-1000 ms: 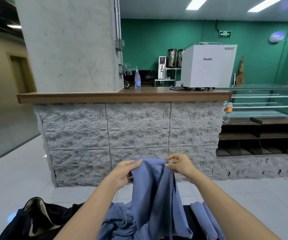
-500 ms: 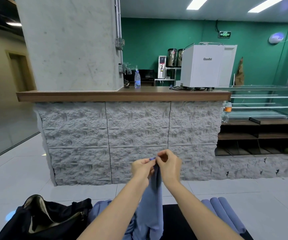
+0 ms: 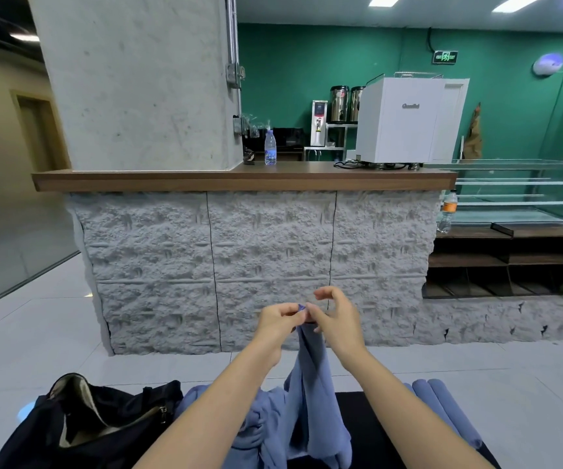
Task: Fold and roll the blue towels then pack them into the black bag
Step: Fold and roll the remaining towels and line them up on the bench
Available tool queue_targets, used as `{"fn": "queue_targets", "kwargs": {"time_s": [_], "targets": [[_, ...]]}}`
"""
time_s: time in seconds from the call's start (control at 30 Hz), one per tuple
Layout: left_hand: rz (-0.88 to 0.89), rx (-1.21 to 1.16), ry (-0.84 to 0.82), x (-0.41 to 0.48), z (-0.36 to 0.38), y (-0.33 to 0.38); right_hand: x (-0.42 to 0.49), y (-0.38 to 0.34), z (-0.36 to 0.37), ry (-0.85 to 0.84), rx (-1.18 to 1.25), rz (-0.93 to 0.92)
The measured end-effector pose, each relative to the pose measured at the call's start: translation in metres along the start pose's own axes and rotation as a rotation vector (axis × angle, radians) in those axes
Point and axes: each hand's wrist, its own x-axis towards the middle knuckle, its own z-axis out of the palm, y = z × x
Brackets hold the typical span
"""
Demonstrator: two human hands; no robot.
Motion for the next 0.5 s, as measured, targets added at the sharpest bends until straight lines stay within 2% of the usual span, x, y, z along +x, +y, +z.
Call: {"fn": "queue_targets", "kwargs": {"time_s": [0.1, 0.3, 0.5], "targets": [[0.063, 0.093, -0.081, 0.006, -0.004, 0.006, 0.011, 0.005, -0.012, -0.155, -0.205, -0.113], [0.233, 0.17, -0.088, 0.019, -0.023, 0.032, 0.018, 0.028, -0.025, -0.338, -0.262, -0.129], [0.275, 0.287, -0.18, 0.025, -0.04, 0.053, 0.013, 0.029, -0.014, -0.236, -0.165, -0.183]]}}
